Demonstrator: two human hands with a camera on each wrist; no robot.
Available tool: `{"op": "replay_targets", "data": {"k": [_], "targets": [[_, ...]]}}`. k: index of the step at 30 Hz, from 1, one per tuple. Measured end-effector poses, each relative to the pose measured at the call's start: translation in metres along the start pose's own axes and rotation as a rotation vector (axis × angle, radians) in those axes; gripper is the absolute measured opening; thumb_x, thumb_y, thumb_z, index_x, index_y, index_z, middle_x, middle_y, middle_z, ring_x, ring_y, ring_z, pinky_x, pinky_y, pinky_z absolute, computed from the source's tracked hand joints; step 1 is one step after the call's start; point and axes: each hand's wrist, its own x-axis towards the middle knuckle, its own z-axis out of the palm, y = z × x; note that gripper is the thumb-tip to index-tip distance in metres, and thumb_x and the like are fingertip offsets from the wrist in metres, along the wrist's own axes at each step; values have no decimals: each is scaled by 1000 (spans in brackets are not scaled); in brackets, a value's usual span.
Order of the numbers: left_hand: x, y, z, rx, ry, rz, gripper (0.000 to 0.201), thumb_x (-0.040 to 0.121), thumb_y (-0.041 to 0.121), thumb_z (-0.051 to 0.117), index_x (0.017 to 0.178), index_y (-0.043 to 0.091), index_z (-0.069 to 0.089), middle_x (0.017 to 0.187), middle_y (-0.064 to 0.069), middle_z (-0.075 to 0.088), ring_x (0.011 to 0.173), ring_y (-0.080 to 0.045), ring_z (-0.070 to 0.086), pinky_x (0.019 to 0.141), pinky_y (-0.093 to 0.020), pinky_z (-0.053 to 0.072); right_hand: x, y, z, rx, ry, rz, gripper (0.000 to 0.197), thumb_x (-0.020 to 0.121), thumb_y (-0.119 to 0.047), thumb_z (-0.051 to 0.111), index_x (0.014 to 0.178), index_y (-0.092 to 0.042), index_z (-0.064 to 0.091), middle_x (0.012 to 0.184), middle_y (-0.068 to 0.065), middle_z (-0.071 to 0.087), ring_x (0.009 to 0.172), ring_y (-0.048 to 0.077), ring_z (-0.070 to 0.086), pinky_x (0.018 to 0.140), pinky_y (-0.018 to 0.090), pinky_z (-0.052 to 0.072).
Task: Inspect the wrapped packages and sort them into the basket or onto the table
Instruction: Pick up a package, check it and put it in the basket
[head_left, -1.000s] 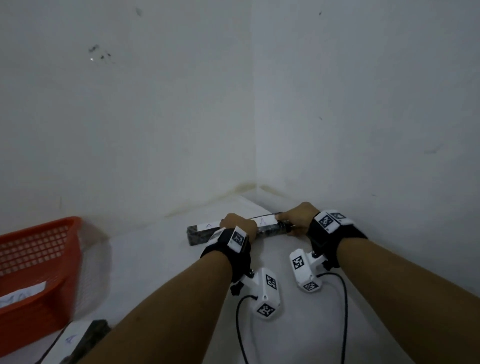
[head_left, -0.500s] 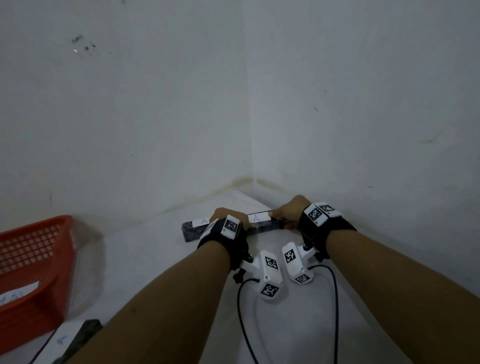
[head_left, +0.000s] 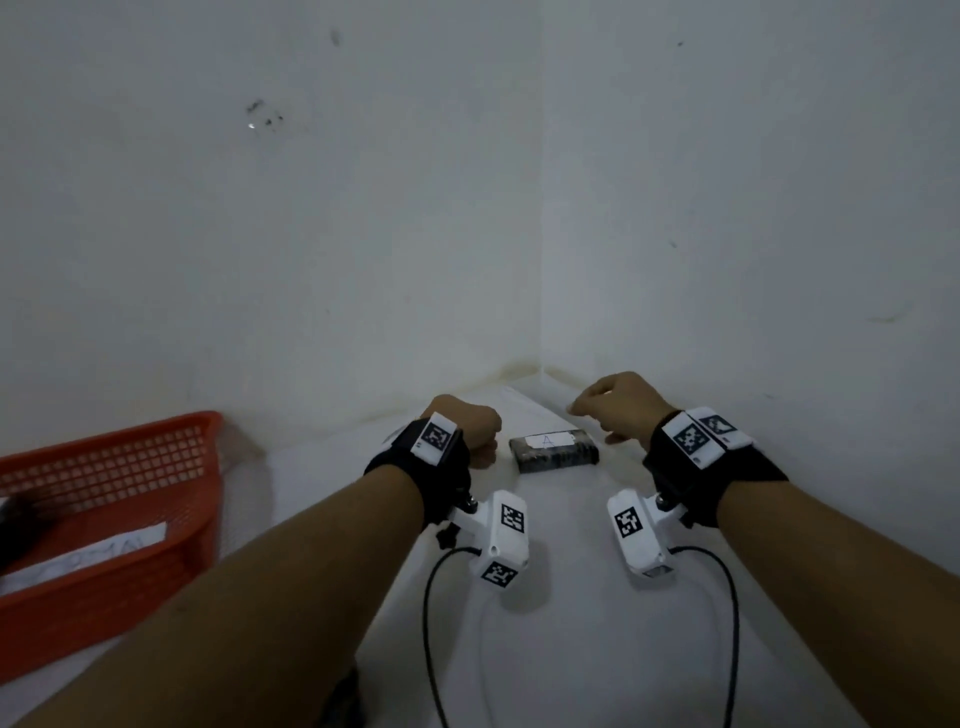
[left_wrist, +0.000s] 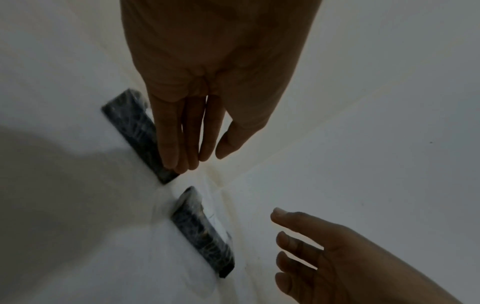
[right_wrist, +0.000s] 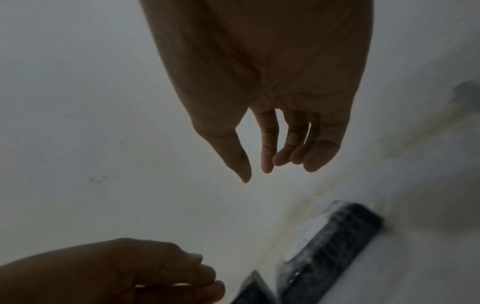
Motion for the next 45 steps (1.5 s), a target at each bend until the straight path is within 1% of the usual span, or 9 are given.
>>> {"op": "replay_targets", "data": {"k": [8, 15, 21, 27, 33, 35, 37, 42, 45], "targets": [[-77, 9, -102, 88, 35, 110, 20, 90, 2, 68, 103, -14, 70, 102, -23, 77, 80, -31, 73, 75, -39, 64, -97, -72, 61, 97, -240, -181, 18, 90, -25, 80, 102, -14, 73, 91, 8, 75, 74, 20, 67, 65, 31, 57], [-139, -31, -199, 364, 75, 211, 18, 91, 16, 72, 100, 3, 80, 95, -5, 81, 93, -20, 77, 76, -33, 65, -177, -112, 130, 35, -510, -346, 31, 88, -35, 81, 115, -24, 70, 99, 1, 77, 92, 18, 73, 85, 37, 61], [-201, -66, -268, 802, 90, 275, 18, 91, 31, 73, 104, 26, 83, 90, 13, 78, 81, 1, 67, 72, -16, 49, -234, -138, 172, -32, -592, -481, 35, 84, -35, 84, 114, -28, 69, 94, -8, 76, 82, 7, 73, 65, 18, 54], [-254, -104, -316, 894, -150, 61, 37, 92, 20, 70, 126, 34, 72, 123, 20, 70, 115, -1, 64, 106, -30, 51, -286, -148, 220, -208, -754, -538, 58, 78, -45, 87, 128, -25, 67, 109, -9, 73, 98, 9, 71, 94, 34, 59], [-283, -127, -322, 1021, -359, -58, 70, 85, 35, 79, 148, 40, 49, 141, 18, 56, 109, 8, 54, 90, -17, 45, -309, -142, 248, -501, -871, -469, 88, 69, -56, 90, 142, -21, 57, 131, -3, 68, 112, 14, 66, 98, 32, 55], [-285, -136, -320, 1024, -378, -54, 77, 80, 37, 84, 148, 41, 48, 143, 18, 56, 114, 2, 56, 95, -20, 48, -314, -140, 252, -548, -890, -453, 92, 67, -57, 90, 144, -20, 56, 132, -2, 67, 115, 16, 64, 102, 36, 53], [-284, -144, -318, 1011, -373, -28, 77, 75, 36, 88, 143, 43, 53, 140, 18, 61, 121, -4, 59, 104, -27, 50, -319, -141, 252, -577, -906, -457, 86, 68, -56, 90, 139, -17, 60, 127, -1, 69, 112, 17, 65, 101, 36, 54], [-285, -150, -322, 963, -320, 40, 60, 76, 45, 85, 132, 39, 64, 123, 21, 69, 106, 5, 64, 92, -19, 53, -324, -144, 250, -582, -931, -458, 65, 71, -53, 90, 123, -17, 72, 114, 0, 75, 104, 16, 68, 93, 32, 57], [-287, -151, -328, 911, -243, 102, 52, 80, 47, 81, 129, 37, 66, 117, 22, 70, 103, 4, 66, 95, -24, 55, -321, -145, 253, -529, -876, -479, 52, 70, -47, 91, 111, -18, 76, 100, -1, 77, 92, 14, 70, 72, 25, 55]]}}
